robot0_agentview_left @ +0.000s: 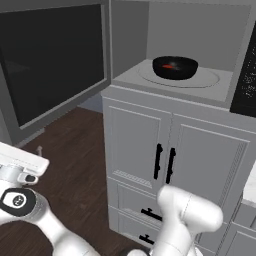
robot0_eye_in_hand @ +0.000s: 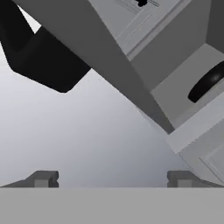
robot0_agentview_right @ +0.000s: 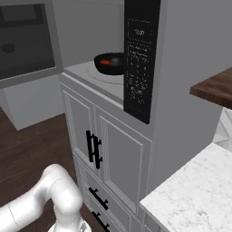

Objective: Pick the bell pepper from the sink and place it in the bowl. Then pick the bowl and place it in the microwave. Then close the microwave door and press the start button.

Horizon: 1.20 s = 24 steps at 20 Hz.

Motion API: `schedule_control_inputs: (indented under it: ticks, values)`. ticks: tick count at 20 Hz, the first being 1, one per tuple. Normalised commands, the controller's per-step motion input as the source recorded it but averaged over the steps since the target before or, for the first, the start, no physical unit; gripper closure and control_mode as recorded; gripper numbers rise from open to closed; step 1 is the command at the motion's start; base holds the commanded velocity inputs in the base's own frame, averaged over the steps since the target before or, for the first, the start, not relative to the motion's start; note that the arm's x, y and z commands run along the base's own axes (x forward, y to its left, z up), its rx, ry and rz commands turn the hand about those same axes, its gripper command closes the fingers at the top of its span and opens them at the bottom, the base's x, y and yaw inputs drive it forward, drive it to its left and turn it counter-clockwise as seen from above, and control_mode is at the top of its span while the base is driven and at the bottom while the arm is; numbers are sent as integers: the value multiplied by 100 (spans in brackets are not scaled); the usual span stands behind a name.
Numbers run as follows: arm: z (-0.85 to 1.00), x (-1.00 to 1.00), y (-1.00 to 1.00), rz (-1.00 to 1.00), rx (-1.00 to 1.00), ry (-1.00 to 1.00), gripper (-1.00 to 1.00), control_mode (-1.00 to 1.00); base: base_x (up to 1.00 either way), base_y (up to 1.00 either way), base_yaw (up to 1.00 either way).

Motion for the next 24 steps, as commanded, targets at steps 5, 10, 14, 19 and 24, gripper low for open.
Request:
schedule_control_inputs:
  ticks: [5,10,14,19,24]
  values:
    - [26,30,0,-2,0,-30,-100,-100,0,0,0]
    - [37,18,-14,0,2,-35,-100,-100,0,0,0]
    - [45,0,-70,0,11,-33,-100,-100,0,0,0]
    - [40,0,-89,0,17,-31,-100,-100,0,0,0]
    - [31,0,-90,0,20,-21,-100,-100,0,0,0]
